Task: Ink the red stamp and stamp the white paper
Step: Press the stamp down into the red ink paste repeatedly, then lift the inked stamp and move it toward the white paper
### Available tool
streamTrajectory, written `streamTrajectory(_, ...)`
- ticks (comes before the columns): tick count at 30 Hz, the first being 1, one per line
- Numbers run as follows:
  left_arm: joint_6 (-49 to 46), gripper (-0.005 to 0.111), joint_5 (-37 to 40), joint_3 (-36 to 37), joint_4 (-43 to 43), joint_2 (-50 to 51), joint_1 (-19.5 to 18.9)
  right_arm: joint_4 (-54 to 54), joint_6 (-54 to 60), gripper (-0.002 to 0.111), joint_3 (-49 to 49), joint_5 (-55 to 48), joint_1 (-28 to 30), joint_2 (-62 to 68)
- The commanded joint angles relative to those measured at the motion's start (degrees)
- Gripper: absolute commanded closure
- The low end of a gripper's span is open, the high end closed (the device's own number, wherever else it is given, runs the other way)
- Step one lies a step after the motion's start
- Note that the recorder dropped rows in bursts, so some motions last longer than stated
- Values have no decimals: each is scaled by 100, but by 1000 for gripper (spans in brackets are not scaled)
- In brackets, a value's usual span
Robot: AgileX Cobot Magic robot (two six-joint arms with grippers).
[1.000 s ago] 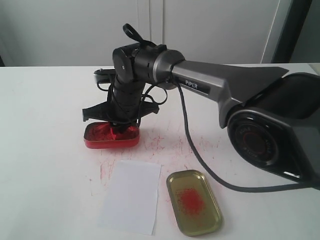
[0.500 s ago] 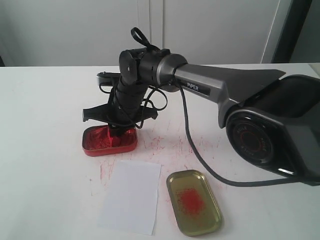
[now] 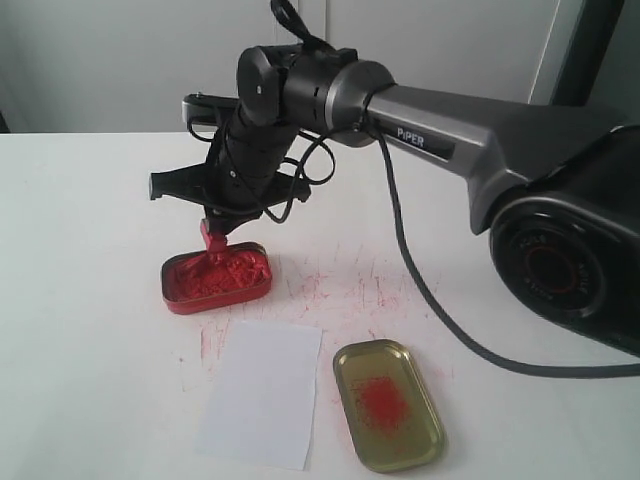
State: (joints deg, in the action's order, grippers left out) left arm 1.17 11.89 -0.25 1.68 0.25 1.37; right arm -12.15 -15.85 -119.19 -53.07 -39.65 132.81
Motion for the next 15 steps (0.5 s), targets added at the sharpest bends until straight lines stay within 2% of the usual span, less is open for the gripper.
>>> streamTrajectory(1,14,107,-29,25,-2,-25,-7,61,61,108,-11,-182,28,-205)
streamTrajectory(8,14,107,-29,25,-2,-25,-7,691,61,108,0,-1133,-38,-510)
streamTrajectory(15,14,107,-29,25,-2,-25,-7,1554,-81,108,0,-1568,-675,-655)
